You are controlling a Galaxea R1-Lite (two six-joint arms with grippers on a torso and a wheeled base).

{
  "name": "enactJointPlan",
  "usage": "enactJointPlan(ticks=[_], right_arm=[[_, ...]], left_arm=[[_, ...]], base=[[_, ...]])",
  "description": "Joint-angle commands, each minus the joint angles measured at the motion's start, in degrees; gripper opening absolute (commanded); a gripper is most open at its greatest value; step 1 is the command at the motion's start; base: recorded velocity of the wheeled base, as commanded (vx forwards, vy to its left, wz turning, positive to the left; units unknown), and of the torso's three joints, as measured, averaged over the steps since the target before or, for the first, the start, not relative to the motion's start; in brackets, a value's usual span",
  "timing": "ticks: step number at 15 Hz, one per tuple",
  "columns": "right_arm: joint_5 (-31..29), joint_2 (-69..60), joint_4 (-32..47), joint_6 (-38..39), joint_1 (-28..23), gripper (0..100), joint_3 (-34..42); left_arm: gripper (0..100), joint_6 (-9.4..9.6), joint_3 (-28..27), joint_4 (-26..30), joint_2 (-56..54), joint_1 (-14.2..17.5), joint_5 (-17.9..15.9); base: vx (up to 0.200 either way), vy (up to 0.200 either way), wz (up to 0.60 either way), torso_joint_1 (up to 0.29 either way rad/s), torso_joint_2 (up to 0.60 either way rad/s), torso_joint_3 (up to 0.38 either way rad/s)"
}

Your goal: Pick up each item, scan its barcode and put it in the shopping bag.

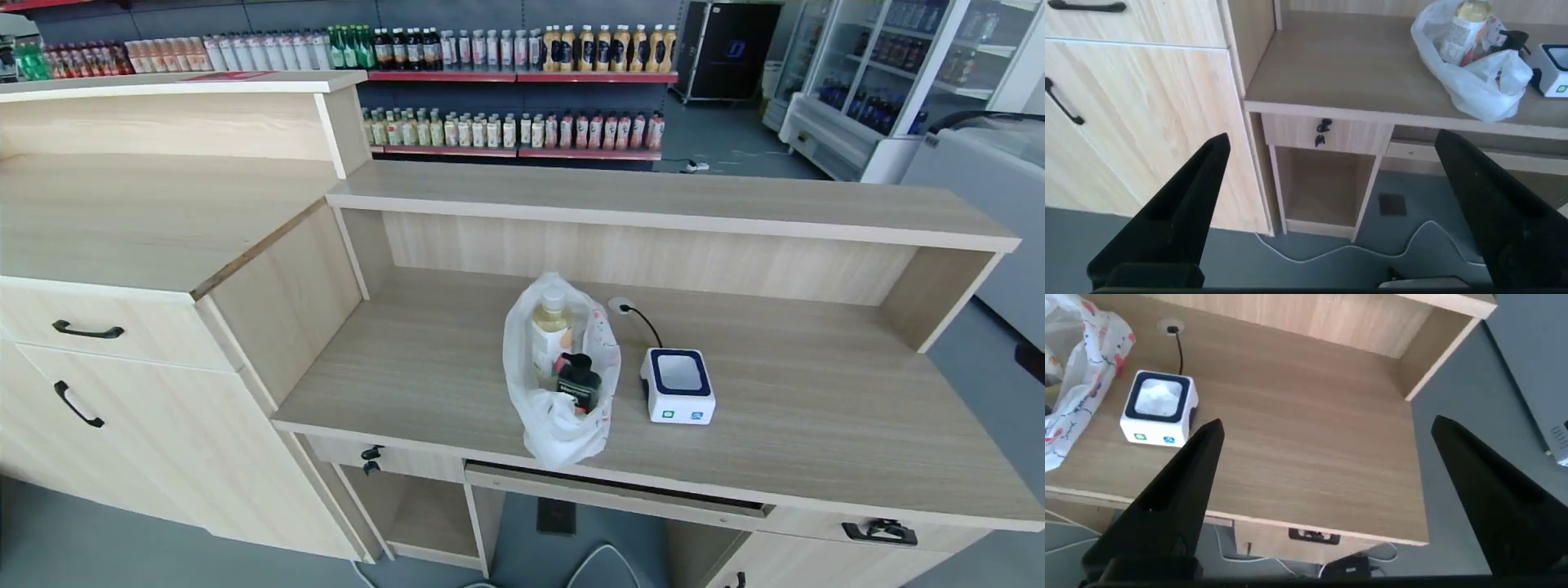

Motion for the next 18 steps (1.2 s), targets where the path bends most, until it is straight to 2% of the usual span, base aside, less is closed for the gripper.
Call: enactJointPlan(ticks=[1, 3, 5, 7, 8, 10, 13, 14, 15, 18], right_arm=[[-0.21, -6.59, 3.17, 0.81, 0.79, 100, 1.39], [0.05, -9.31, 2.56, 3.53, 1.76, 100, 5.35], [-0.12, -16.78, -0.17, 9.16, 4.93, 100, 17.30], [-0.39, -25.40, -2.72, 9.68, 8.09, 100, 27.41], [-1.35, -28.74, -3.24, 9.68, 9.23, 100, 29.34], [-4.60, -37.17, 2.12, 9.86, 11.43, 100, 29.34], [-5.04, -45.96, 10.64, 10.65, 17.93, 100, 29.34], [-5.13, -46.75, 11.26, 10.65, 18.90, 100, 29.34], [-6.80, -49.83, 13.72, 10.65, 21.54, 100, 29.34], [-13.22, -54.75, 18.20, 12.67, 24.26, 100, 29.34]], left_arm=[[100, 0.00, 0.01, -0.04, 0.01, 0.00, 0.00], [100, 0.00, 0.01, -0.04, 0.01, 0.00, 0.00], [100, 0.00, 0.01, -0.04, 0.01, 0.00, 0.00], [100, 0.00, 0.01, 0.05, 0.01, 0.00, 0.00], [100, 0.00, 0.01, -0.04, 0.01, 0.00, 0.00], [100, 0.00, 0.01, -0.04, 0.01, 0.00, 0.00], [100, 0.00, 0.01, -0.04, 0.01, 0.00, 0.00], [100, 0.00, 0.01, -0.04, 0.01, 0.00, 0.00], [100, 0.00, 0.01, -0.04, 0.01, 0.00, 0.00], [100, 0.00, 0.01, -0.04, 0.01, 0.00, 0.00]], base=[[0.000, 0.000, -0.60, 0.002, 0.00, 0.002], [0.000, 0.000, -0.30, 0.049, -0.06, -0.029], [0.000, 0.000, 0.00, 0.105, -0.19, -0.085], [0.000, 0.000, 0.00, 0.000, 0.00, 0.000], [0.000, 0.000, 0.00, 0.000, 0.00, 0.000], [0.000, 0.000, 0.00, 0.000, 0.00, 0.000], [0.000, 0.000, 0.00, 0.000, 0.00, 0.000], [0.000, 0.000, 0.00, 0.000, 0.00, 0.000], [0.000, 0.000, 0.00, 0.000, 0.00, 0.000], [0.000, 0.000, 0.00, 0.000, 0.00, 0.000]])
